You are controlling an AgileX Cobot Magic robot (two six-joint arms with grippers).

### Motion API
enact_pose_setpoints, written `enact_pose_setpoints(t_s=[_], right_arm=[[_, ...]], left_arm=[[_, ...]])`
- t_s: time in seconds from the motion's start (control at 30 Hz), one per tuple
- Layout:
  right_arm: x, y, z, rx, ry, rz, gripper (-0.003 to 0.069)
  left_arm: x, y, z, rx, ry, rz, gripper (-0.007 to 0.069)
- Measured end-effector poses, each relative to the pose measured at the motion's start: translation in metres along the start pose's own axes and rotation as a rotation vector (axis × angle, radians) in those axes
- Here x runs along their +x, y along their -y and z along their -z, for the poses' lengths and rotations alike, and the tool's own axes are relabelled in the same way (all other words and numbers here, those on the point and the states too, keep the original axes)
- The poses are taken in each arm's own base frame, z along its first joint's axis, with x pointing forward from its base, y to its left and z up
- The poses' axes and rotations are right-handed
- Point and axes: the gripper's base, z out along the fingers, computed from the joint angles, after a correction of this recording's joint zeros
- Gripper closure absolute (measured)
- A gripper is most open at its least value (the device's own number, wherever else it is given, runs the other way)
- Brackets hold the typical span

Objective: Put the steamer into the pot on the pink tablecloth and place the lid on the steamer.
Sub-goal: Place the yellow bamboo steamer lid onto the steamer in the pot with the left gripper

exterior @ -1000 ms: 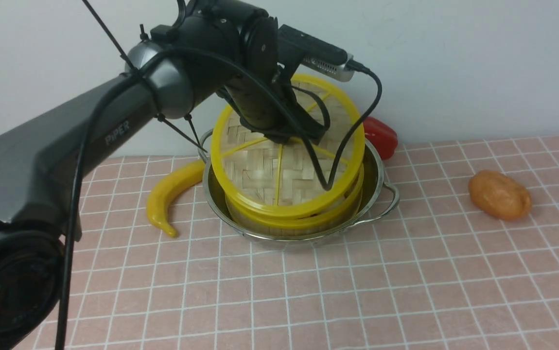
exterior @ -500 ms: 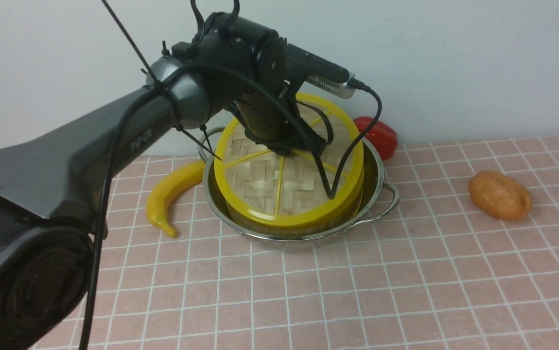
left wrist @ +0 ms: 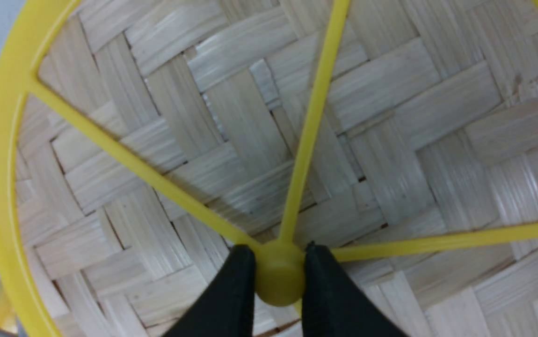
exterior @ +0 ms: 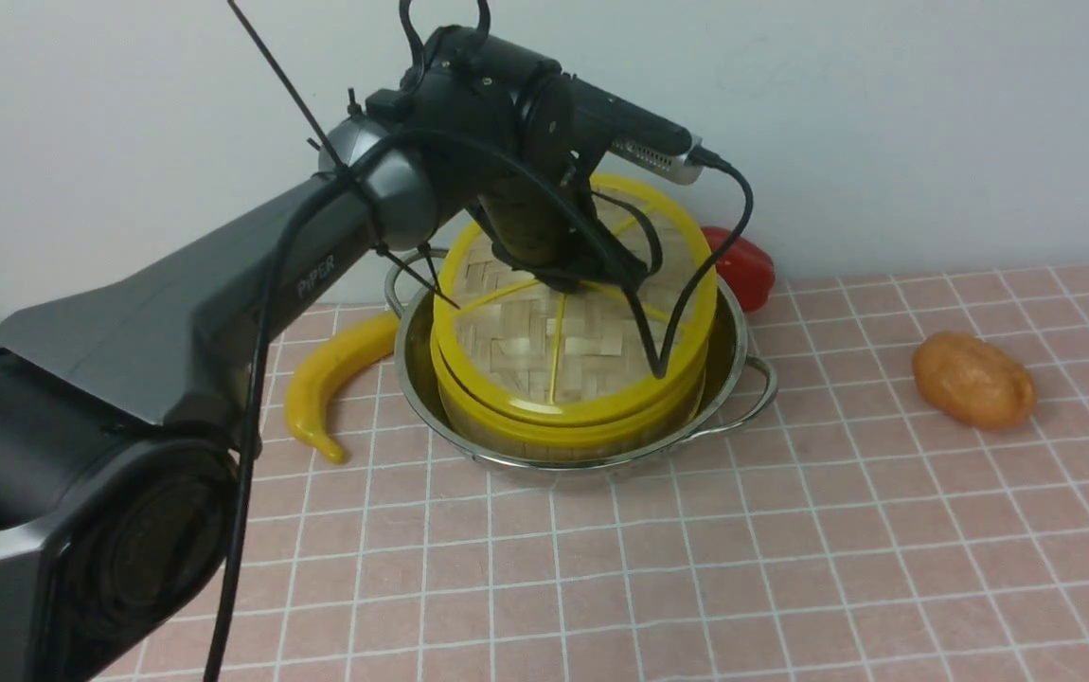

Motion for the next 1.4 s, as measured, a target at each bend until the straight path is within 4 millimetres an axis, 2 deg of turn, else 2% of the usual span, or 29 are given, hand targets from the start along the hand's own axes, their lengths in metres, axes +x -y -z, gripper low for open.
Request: enact_pose_setpoints(t_s=[0.3,0.5,0.6,0.87,1.13,1.4], right_arm=[[0.0,0.0,0.0,0.0,0.0,0.0,0.0179],[0.0,0.0,0.0,0.0,0.0,0.0,0.0179],[0.0,0.0,0.0,0.0,0.0,0.0,0.0179],[0.001,-0.002,0.0,-0.025,-0.007,-0.012,0.0179],[0.001,-0.002,0.0,-0.025,-0.007,-0.012,0.0179],[0.003,-0.002,-0.003,-0.022,-0.018,-0.012,0.0179]], left_arm=[[-0.006,-0.002,0.005,-0.007,-0.002,0.006,0.0504],[-0.017,-0.01,0.038,-0.017,-0.026,0.028,0.0504],[-0.022,-0.011,0.046,-0.007,0.003,0.038,0.0504],[-0.021,0.0,0.046,0.101,-0.007,0.073,0.0504],[-0.018,-0.002,0.045,0.069,-0.023,0.059,0.0504],[-0.005,-0.003,0.057,0.068,-0.065,0.048,0.0504]])
